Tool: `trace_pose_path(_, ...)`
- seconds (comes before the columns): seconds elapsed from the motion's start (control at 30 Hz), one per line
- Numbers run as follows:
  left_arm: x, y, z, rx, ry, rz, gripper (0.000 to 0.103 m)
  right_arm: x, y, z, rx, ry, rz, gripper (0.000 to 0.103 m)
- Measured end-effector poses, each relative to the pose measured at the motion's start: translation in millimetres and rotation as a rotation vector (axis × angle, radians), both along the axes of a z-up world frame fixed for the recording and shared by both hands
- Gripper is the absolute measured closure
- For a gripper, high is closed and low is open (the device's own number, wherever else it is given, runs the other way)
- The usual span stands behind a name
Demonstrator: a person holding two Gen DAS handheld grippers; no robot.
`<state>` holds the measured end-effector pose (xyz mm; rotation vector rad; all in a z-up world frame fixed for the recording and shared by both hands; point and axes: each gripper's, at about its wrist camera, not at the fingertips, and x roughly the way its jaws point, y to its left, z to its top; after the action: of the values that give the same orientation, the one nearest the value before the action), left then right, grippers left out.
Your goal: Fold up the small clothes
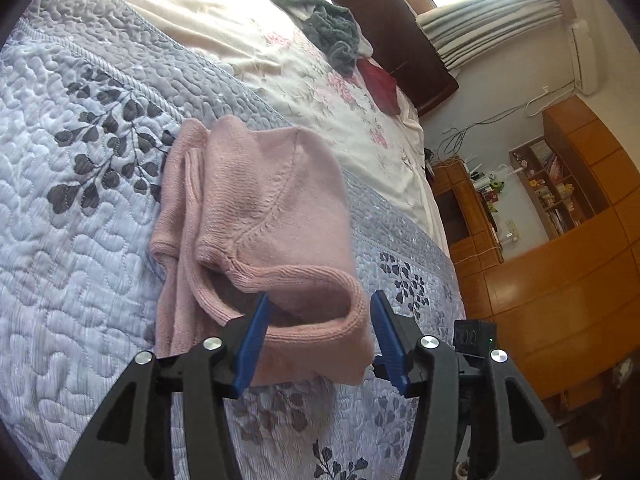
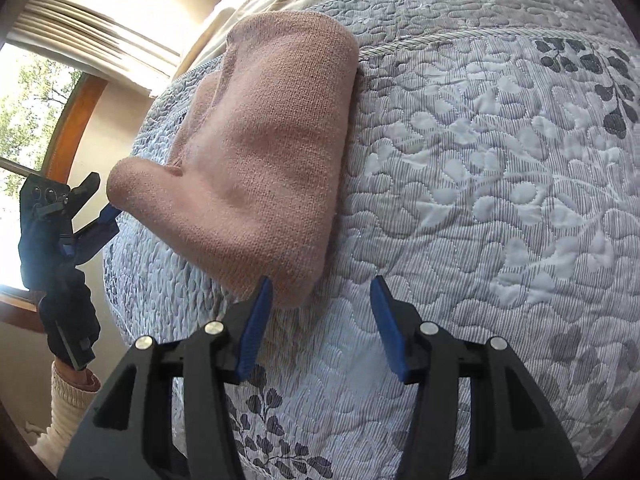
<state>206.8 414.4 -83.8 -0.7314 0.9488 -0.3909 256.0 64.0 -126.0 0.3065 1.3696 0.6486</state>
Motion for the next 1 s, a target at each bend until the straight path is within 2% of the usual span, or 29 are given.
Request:
trace_pose_path(0.13,9.6,-26.3,-2.9,0.043,0.016,-0.038,0.044,-7.9,-1.6,6.7,-0.040,-0.024,0.023,0.051)
trace_pose_path(0.23,18.8,-42.4,-3.9,0.123,0.030,-0.053,0.046,-7.6,-6.4,8.2,-0.059,-0.031,0.022,0.051)
trace_pose_path(0.27,21.5,-45.1,-6.4,0.135,0.037,-0.054,0.056,-6.3,-7.8,8.0,-0.062,-0.030,0.017,0.051)
trace_pose_path(0.3,22.8,-47.1,-8.7,0.132,0.040,-0.063,0.077,-5.7,-9.4,8.7,-0.062,-0.029,0.011,0.051)
trace_pose_path(0.33,23.6,-47.8,-11.6,0.126,0.050,-0.078,0.084,-5.0,-10.6,9.2,-0.059,-0.026,0.005,0.051)
trace_pose_path(0.4,18.2,-43.1,-10.6,0.106,0.039,-0.086,0.089,-3.8,-11.0,10.9,-0.048,-0.023,0.001,0.051)
trace_pose_path(0.5,-7.0,-17.1,3.9,0.092,-0.032,-0.061,0.092,-3.7,-5.8,16.3,-0.036,-0.032,0.018,0.051)
trace_pose_path(0.57,-27.6,7.6,3.3,0.101,-0.046,-0.033,0.092,-2.0,0.2,18.0,-0.006,-0.024,0.029,0.051)
trace_pose_path(0.63,-41.4,26.2,-13.0,0.116,-0.009,-0.014,0.093,0.8,7.0,17.8,0.034,-0.006,0.030,0.049)
trace_pose_path(0.73,-47.3,39.4,-48.7,0.044,0.067,-0.006,0.094,7.2,21.1,11.0,0.102,0.046,0.019,0.047)
trace_pose_path(0.8,-47.4,37.8,-60.8,0.035,0.072,0.002,0.094,11.9,31.5,2.8,0.132,0.077,0.011,0.043)
trace_pose_path(0.87,-45.7,35.0,-68.2,0.025,0.075,0.014,0.094,16.4,40.2,-8.9,0.120,0.117,0.000,0.042)
trace_pose_path(0.93,-42.6,30.9,-72.1,0.055,0.078,0.014,0.094,18.5,47.7,-19.4,0.109,0.141,0.021,0.062)
trace_pose_path(1.0,-40.6,27.3,-74.7,0.086,0.086,0.001,0.094,15.0,49.6,-21.3,0.081,0.130,0.042,0.073)
